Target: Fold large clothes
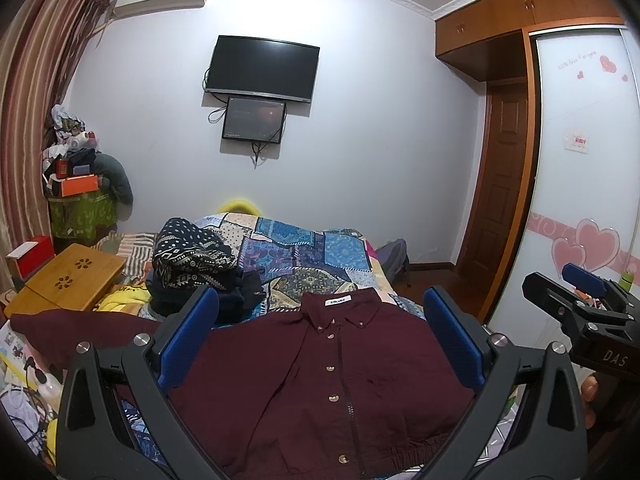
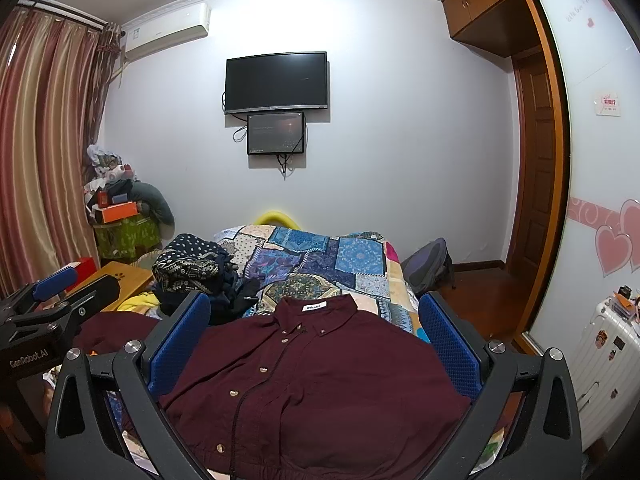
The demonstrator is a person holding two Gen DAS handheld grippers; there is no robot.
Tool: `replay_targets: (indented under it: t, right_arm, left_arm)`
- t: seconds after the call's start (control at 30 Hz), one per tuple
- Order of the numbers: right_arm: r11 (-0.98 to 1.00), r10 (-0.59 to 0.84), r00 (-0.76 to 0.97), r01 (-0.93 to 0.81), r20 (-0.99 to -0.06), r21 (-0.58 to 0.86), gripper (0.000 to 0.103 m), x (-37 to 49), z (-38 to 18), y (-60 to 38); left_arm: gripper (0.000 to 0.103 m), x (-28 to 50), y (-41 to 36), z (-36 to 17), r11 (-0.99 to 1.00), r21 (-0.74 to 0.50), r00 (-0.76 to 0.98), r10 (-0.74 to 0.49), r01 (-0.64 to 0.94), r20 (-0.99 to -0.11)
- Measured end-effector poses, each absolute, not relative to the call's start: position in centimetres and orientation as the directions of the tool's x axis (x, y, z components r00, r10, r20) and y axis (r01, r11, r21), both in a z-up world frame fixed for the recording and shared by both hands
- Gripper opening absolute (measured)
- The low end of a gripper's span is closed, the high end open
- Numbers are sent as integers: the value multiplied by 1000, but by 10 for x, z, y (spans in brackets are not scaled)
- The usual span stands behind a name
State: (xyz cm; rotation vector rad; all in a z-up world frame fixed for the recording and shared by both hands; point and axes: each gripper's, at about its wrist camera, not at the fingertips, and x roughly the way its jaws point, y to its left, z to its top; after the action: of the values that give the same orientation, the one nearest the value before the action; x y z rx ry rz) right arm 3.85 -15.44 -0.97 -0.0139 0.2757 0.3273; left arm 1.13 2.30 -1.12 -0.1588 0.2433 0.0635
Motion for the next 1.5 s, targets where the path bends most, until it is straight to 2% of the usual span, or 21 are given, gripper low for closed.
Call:
replay_targets:
  t: [1.13, 1.3, 1.5]
  right_arm:
    - [946, 318, 906, -321, -279, 35, 103, 37, -12, -152]
    - [926, 376, 876, -362, -302, 104, 103, 41, -19, -153]
    - [929, 369, 874, -347, -316, 126, 103, 43, -22, -155]
  left_arm:
    - [103, 11, 22, -12, 985, -151, 966, 43, -84, -255]
    - [103, 13, 23, -13, 984, -156, 964, 40, -83, -261]
    - [103, 16, 27, -15, 983, -160, 962, 43, -89, -269]
